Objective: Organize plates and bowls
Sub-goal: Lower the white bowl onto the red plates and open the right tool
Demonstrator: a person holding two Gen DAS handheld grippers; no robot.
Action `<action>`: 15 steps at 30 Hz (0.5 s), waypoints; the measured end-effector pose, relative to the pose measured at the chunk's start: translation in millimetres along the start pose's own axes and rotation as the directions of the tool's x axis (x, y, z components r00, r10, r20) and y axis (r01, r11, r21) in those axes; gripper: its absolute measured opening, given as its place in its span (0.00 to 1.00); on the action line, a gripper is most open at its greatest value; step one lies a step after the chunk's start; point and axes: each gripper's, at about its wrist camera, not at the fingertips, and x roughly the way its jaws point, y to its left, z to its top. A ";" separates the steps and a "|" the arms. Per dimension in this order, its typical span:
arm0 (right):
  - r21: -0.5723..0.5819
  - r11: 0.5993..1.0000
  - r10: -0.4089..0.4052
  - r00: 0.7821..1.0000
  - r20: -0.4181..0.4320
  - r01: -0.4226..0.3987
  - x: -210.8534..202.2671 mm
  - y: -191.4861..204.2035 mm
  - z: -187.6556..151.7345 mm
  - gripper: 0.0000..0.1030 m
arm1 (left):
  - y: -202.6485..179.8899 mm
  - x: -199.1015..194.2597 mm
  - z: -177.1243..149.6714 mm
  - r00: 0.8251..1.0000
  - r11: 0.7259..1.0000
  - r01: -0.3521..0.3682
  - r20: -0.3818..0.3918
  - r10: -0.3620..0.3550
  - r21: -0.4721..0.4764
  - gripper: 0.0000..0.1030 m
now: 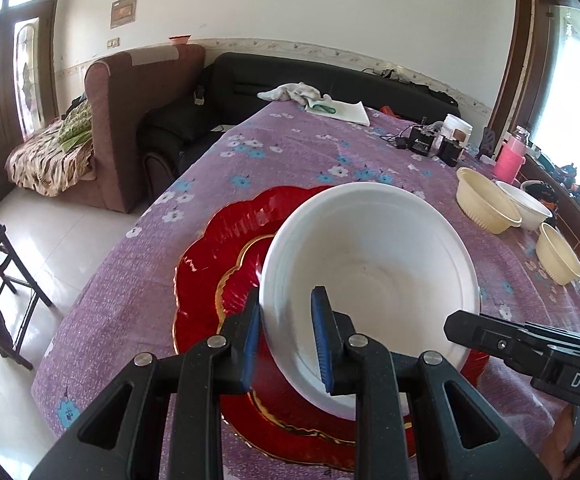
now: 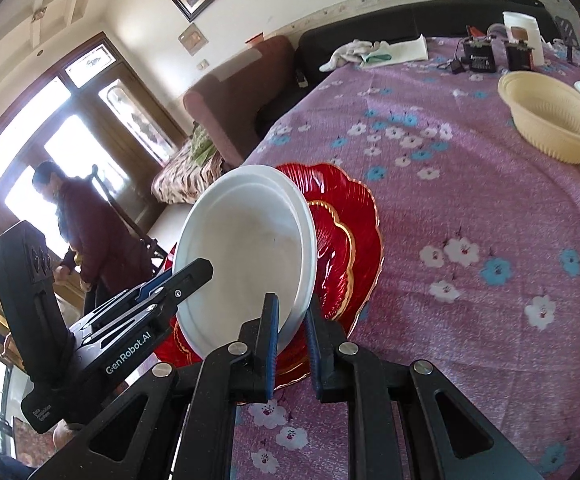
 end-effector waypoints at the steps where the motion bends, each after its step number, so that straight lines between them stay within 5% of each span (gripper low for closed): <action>1: -0.004 1.000 0.000 1.000 0.001 0.000 0.6 0.8 -0.6 0.16 | 0.4 0.5 -0.5 1.000 1.000 -0.001 -0.002 0.001 -0.001 0.22; 15: -0.040 0.999 0.001 1.000 0.021 0.000 -8.7 6.6 -3.6 0.17 | 4.2 -2.5 0.1 1.000 1.000 -0.023 0.008 0.023 -0.011 0.24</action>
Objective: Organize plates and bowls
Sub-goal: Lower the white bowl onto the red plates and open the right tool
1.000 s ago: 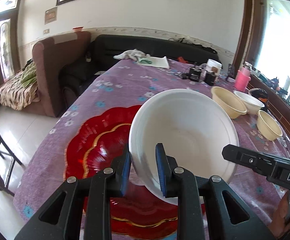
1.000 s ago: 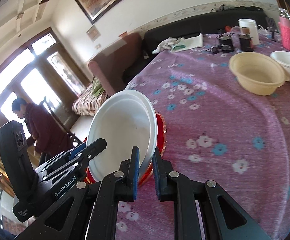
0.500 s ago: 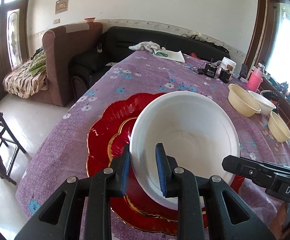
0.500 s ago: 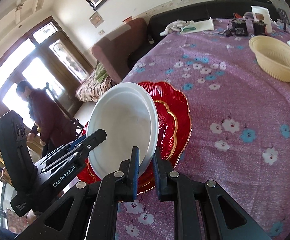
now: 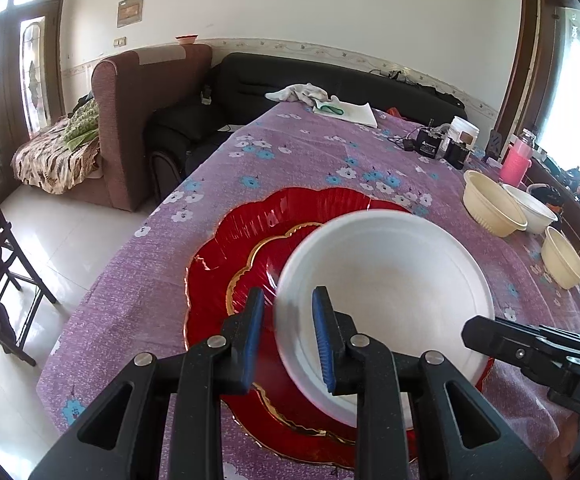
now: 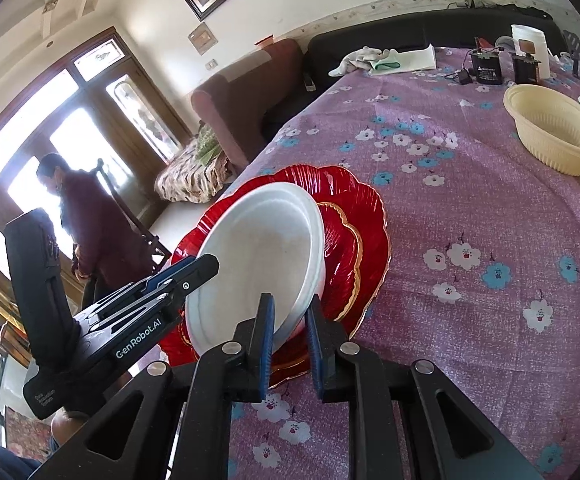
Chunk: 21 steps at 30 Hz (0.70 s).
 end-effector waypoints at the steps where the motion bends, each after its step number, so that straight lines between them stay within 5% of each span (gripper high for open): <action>1: 0.003 1.000 0.002 1.000 0.002 -0.002 -1.4 -0.6 0.3 0.17 | 0.4 -1.1 0.4 1.000 1.000 -0.002 0.003 0.002 -0.001 0.24; 10: 0.016 1.000 0.004 1.000 0.026 -0.005 -10.9 -7.4 1.6 0.20 | -4.6 -13.1 4.2 1.000 1.000 -0.007 0.030 0.007 0.003 0.24; 14: -0.016 1.000 0.021 0.999 -0.034 -0.021 4.2 2.4 3.2 0.20 | -7.0 -16.4 5.9 0.999 1.000 -0.009 0.038 0.008 0.005 0.24; 21: -0.044 0.999 0.005 1.000 -0.030 -0.006 -5.9 -1.7 1.8 0.32 | -14.4 -20.2 9.4 0.999 1.000 -0.002 0.048 0.001 0.018 0.24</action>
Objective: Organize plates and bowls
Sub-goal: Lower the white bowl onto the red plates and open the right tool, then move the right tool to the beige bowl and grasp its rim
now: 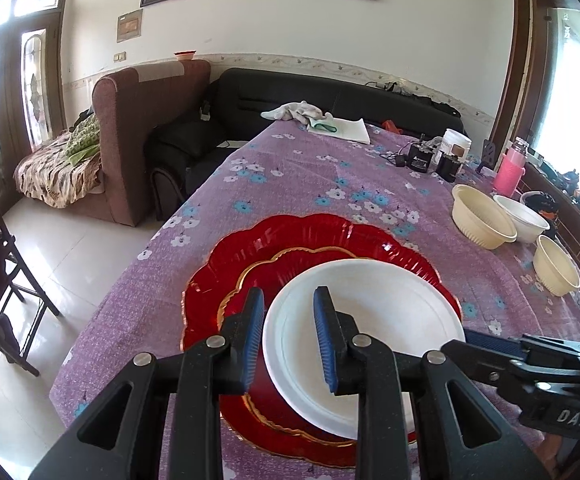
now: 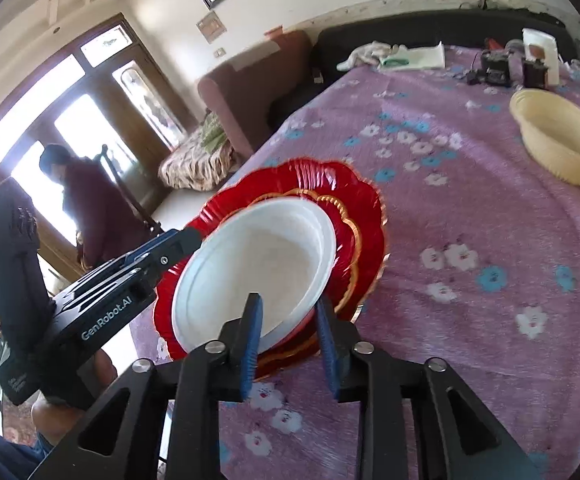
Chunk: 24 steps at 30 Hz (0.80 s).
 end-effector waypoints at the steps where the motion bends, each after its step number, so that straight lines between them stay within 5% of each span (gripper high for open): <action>1: 0.001 1.000 0.000 1.000 0.011 0.000 -4.7 -1.9 -0.2 0.34 | -2.9 -0.3 0.2 1.000 1.000 0.006 0.001 -0.006 0.005 0.24; 4: -0.001 1.000 0.002 0.999 0.034 -0.002 -12.3 -5.9 -0.7 0.46 | -9.3 -0.4 -0.2 1.000 1.000 0.012 0.000 -0.012 0.016 0.25; 13: 0.050 0.999 0.005 0.996 0.088 -0.010 -21.7 -19.7 1.3 0.46 | -20.4 -5.8 2.3 1.000 0.999 0.022 0.007 -0.022 0.035 0.25; 18: 0.129 0.991 -0.033 0.989 0.145 0.014 -46.2 -50.9 7.1 0.46 | -58.6 -10.2 -2.3 0.996 0.988 0.094 -0.007 -0.094 0.122 0.26; 24: 0.278 0.958 -0.124 0.972 0.198 0.065 -82.3 -106.7 3.1 0.46 | -135.5 -4.3 -25.3 0.974 0.934 0.228 -0.085 -0.212 0.275 0.37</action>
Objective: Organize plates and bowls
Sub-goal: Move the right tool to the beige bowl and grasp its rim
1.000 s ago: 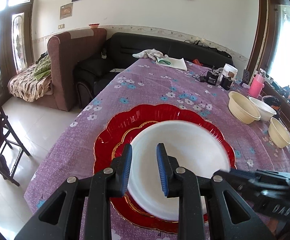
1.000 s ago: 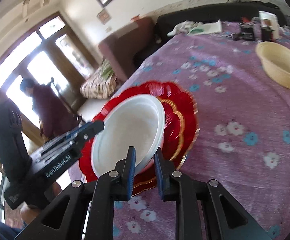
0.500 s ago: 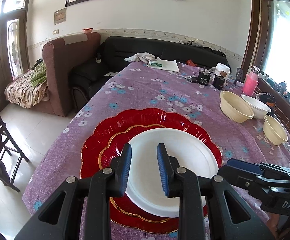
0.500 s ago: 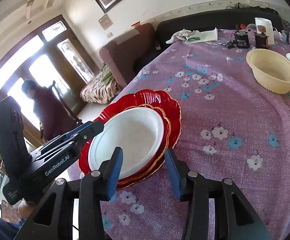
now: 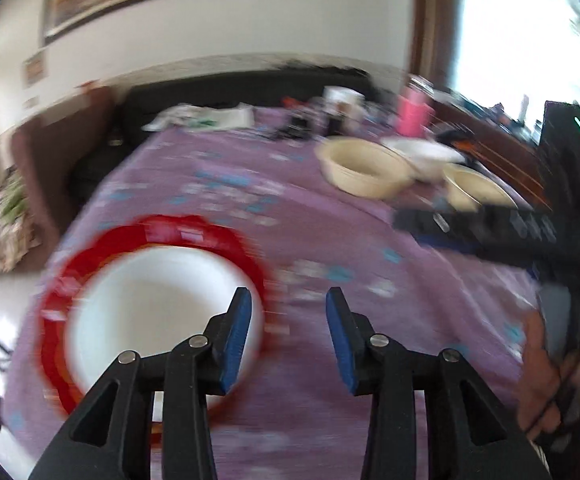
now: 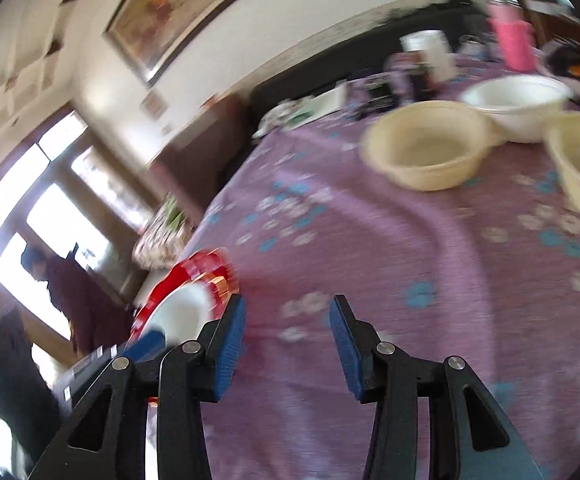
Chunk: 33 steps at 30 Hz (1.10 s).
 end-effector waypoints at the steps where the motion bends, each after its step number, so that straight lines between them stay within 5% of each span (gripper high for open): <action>1: 0.024 1.000 -0.015 1.000 0.008 0.015 -4.5 -10.1 2.1 0.46 | -15.1 8.1 -2.4 1.000 0.999 0.024 -0.022 -0.023 0.033 0.37; 7: 0.182 0.978 -0.110 0.993 0.033 0.103 -30.4 -70.9 15.7 0.46 | -70.4 52.3 0.3 0.993 0.983 0.081 -0.094 -0.066 0.167 0.38; 12: 0.243 0.962 -0.138 0.990 0.026 0.127 -40.7 -90.8 43.8 0.46 | -64.2 89.1 18.9 0.989 0.993 0.051 -0.146 -0.036 0.103 0.44; 16: 0.279 0.949 -0.150 0.989 -0.008 0.147 -27.4 -103.7 71.7 0.48 | -54.1 103.8 20.0 0.974 0.996 0.079 -0.214 -0.069 0.039 0.44; 25: 0.342 0.906 -0.225 0.968 -0.109 0.249 48.6 -134.2 118.5 0.49 | -56.7 95.0 20.3 0.985 0.996 0.063 -0.162 -0.053 0.058 0.44; 26: 0.347 0.905 -0.216 0.969 -0.121 0.246 58.3 -138.8 121.4 0.45 | -55.8 95.5 21.6 0.986 0.996 0.062 -0.159 -0.052 0.058 0.44; 27: 0.347 0.904 -0.215 0.968 -0.131 0.248 63.2 -140.9 122.2 0.21 | -55.8 94.4 21.5 0.986 0.996 0.062 -0.155 -0.052 0.059 0.44; 33: 0.272 0.920 -0.265 0.959 -0.098 0.282 50.8 -131.0 115.5 0.11 | -54.3 86.2 21.3 0.991 0.996 0.078 -0.111 -0.072 0.053 0.44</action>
